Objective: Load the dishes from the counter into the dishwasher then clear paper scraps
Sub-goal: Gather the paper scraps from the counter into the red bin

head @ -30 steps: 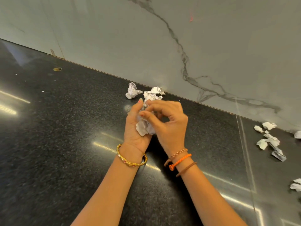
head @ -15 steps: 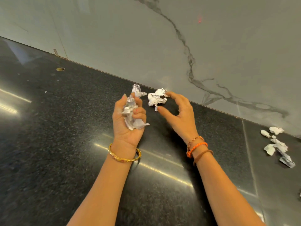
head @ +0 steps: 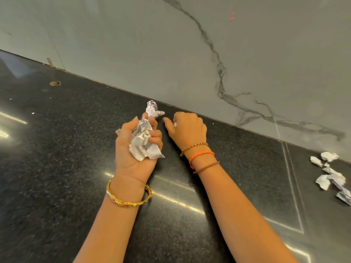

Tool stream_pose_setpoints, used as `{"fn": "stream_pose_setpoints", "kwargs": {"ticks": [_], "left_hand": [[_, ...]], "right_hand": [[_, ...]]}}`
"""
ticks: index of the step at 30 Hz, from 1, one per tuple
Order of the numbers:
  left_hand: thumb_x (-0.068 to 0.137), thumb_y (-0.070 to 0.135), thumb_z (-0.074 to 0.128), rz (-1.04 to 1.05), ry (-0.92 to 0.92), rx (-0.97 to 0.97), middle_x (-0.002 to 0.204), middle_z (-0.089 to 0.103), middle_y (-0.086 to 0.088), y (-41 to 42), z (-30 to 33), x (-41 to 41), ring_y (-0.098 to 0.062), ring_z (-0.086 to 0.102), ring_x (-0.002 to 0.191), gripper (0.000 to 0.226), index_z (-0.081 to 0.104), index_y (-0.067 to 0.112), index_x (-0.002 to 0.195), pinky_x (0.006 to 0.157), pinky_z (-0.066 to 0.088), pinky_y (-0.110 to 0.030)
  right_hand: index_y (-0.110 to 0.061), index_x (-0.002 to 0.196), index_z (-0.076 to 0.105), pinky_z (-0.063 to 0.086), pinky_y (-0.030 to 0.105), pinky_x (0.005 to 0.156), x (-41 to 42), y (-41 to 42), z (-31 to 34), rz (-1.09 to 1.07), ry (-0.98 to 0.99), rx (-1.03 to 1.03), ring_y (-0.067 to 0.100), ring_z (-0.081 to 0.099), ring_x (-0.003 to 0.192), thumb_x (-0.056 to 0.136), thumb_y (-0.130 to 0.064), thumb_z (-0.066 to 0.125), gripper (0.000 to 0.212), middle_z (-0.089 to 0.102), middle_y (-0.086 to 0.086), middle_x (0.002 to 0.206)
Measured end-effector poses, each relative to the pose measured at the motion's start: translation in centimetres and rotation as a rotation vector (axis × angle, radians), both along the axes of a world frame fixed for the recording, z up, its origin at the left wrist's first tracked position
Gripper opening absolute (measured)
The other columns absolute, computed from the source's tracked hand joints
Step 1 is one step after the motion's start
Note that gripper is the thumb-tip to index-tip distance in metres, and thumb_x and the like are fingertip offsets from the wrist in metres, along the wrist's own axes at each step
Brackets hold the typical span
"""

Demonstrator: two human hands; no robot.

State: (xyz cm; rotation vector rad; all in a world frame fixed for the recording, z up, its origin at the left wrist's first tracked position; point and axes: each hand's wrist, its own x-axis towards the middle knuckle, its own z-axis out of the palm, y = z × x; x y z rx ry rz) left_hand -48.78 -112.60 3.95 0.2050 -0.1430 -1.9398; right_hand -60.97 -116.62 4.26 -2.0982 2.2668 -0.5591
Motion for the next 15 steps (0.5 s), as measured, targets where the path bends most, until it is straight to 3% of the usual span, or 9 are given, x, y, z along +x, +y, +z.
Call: {"fn": "stream_pose_setpoints", "kwargs": {"ticks": [2, 4, 6, 7, 8, 10, 12, 15], "left_hand": [[0.050, 0.012, 0.083, 0.016, -0.017, 0.035, 0.082, 0.063, -0.007, 0.2, 0.4, -0.4, -0.012, 0.058, 0.053, 0.039, 0.070, 0.004, 0.087, 0.046, 0.049, -0.017], [0.074, 0.016, 0.067, 0.087, -0.142, 0.088, 0.087, 0.062, -0.006, 0.2, 0.8, -1.0, -0.014, 0.064, 0.063, 0.026, 0.062, 0.005, 0.097, 0.051, 0.053, -0.018], [0.083, 0.017, 0.054, 0.149, -0.217, 0.087, 0.100, 0.061, -0.007, 0.2, 1.0, -1.7, -0.017, 0.064, 0.089, 0.030, 0.056, 0.005, 0.111, 0.068, 0.058, -0.024], [0.081, 0.018, 0.053, 0.156, -0.230, 0.078, 0.103, 0.060, -0.008, 0.2, 1.1, -1.8, -0.019, 0.062, 0.098, 0.036, 0.055, 0.005, 0.114, 0.078, 0.057, -0.028], [0.079, 0.019, 0.053, 0.157, -0.241, 0.072, 0.101, 0.062, -0.008, 0.3, 1.1, -1.8, -0.018, 0.062, 0.098, 0.035, 0.057, 0.005, 0.111, 0.083, 0.056, -0.029], [0.085, 0.021, 0.049, 0.141, -0.230, 0.060, 0.086, 0.067, -0.005, 0.3, 1.1, -1.5, -0.015, 0.067, 0.083, 0.021, 0.059, 0.008, 0.097, 0.076, 0.057, -0.025], [0.089, 0.024, 0.045, 0.130, -0.229, 0.054, 0.080, 0.068, -0.004, 0.3, 1.1, -1.3, -0.013, 0.068, 0.075, 0.020, 0.059, 0.010, 0.092, 0.070, 0.057, -0.023], [0.093, 0.025, 0.042, 0.157, -0.230, 0.064, 0.079, 0.069, -0.004, 0.5, 1.1, -1.4, -0.013, 0.069, 0.071, 0.025, 0.062, 0.011, 0.090, 0.065, 0.057, -0.022]], "right_hand": [[-0.008, 0.079, 0.064, 0.031, 0.026, 0.061, 0.3, 0.4, 0.3, 0.042, -0.197, -0.160, 0.026, 0.060, 0.080, 0.091, -0.042, 0.052, 0.037, 0.066, 0.010, 0.082], [-0.008, 0.056, 0.057, 0.029, 0.020, 0.051, 1.0, 0.7, 0.5, 0.104, -0.594, -0.485, 0.009, 0.049, 0.051, 0.085, -0.031, 0.062, 0.037, 0.054, -0.005, 0.050], [-0.019, 0.048, 0.047, 0.030, 0.014, 0.045, 2.0, 1.3, 0.9, 0.189, -1.056, -0.627, 0.003, 0.042, 0.038, 0.084, -0.024, 0.061, 0.038, 0.042, -0.012, 0.038], [-0.027, 0.051, 0.047, 0.032, 0.016, 0.044, 2.6, 1.6, 1.0, 0.231, -1.198, -0.627, 0.011, 0.047, 0.037, 0.084, -0.029, 0.061, 0.037, 0.043, -0.014, 0.039], [-0.032, 0.054, 0.049, 0.035, 0.019, 0.045, 3.1, 1.9, 1.1, 0.260, -1.251, -0.627, 0.020, 0.052, 0.039, 0.084, -0.039, 0.062, 0.033, 0.047, -0.014, 0.044], [-0.036, 0.061, 0.055, 0.040, 0.028, 0.050, 3.7, 2.1, 1.1, 0.322, -1.214, -0.650, 0.026, 0.053, 0.047, 0.082, -0.055, 0.057, 0.028, 0.054, 0.001, 0.052], [-0.034, 0.065, 0.053, 0.043, 0.029, 0.059, 3.7, 2.1, 1.0, 0.384, -1.119, -0.706, 0.021, 0.053, 0.055, 0.085, -0.050, 0.053, 0.026, 0.056, 0.005, 0.058], [-0.012, 0.071, 0.060, 0.040, 0.015, 0.067, 3.6, 2.2, 0.8, 0.441, -0.993, -0.789, 0.006, 0.049, 0.071, 0.090, -0.043, 0.047, 0.038, 0.053, 0.001, 0.074]]}}
